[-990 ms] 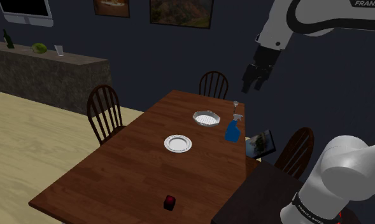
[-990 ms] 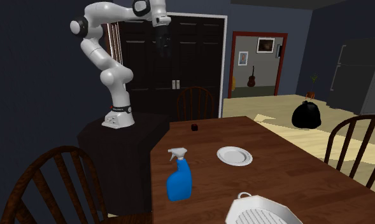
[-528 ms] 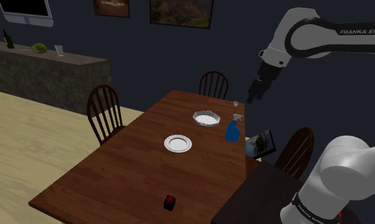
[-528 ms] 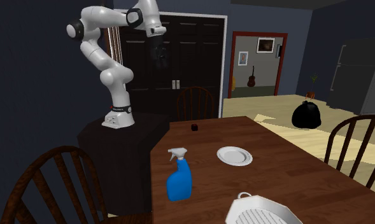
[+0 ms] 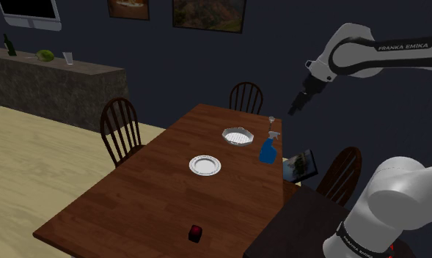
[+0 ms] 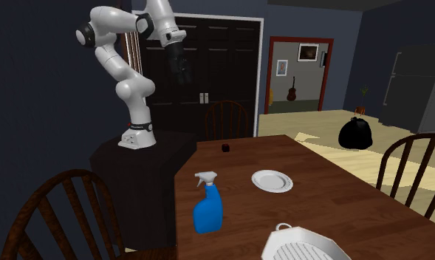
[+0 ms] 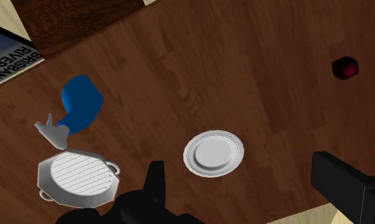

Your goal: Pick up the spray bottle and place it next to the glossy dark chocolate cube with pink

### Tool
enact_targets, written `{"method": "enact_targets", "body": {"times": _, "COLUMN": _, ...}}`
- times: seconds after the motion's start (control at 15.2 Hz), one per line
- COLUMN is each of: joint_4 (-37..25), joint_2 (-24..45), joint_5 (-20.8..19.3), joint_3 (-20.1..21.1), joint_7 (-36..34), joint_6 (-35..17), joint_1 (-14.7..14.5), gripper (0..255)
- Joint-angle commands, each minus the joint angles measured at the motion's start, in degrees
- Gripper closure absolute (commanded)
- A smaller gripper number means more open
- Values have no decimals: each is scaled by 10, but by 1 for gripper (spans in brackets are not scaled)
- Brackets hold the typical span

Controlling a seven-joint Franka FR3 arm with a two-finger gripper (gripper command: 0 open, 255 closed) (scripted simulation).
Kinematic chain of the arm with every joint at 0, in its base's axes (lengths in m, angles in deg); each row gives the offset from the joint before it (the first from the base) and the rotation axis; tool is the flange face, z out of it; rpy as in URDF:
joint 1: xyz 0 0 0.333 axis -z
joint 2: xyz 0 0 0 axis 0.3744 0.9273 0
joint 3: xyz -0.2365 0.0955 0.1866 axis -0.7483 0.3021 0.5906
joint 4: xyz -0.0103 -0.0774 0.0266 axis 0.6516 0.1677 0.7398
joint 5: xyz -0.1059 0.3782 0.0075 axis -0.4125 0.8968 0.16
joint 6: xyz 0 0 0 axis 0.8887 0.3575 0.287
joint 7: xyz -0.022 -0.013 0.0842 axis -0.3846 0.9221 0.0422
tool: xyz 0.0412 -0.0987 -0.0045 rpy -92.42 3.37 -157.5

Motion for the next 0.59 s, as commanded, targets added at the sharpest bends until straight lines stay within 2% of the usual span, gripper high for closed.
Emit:
{"method": "enact_targets", "body": {"times": 0.0, "joint_4": 76, "joint_2": 19, "joint_5": -7, "joint_3": -39, "joint_7": 36, "joint_6": -49, "joint_1": 0, "gripper": 0}}
{"method": "enact_targets", "body": {"times": 0.26, "joint_4": 80, "joint_2": 79, "joint_5": -11, "joint_3": -114, "joint_7": 119, "joint_6": -126, "joint_1": -13, "gripper": 0}}
{"method": "enact_targets", "body": {"times": 0.53, "joint_4": 65, "joint_2": 155, "joint_5": 12, "joint_3": -204, "joint_7": 216, "joint_6": -201, "joint_1": -54, "gripper": 0}}
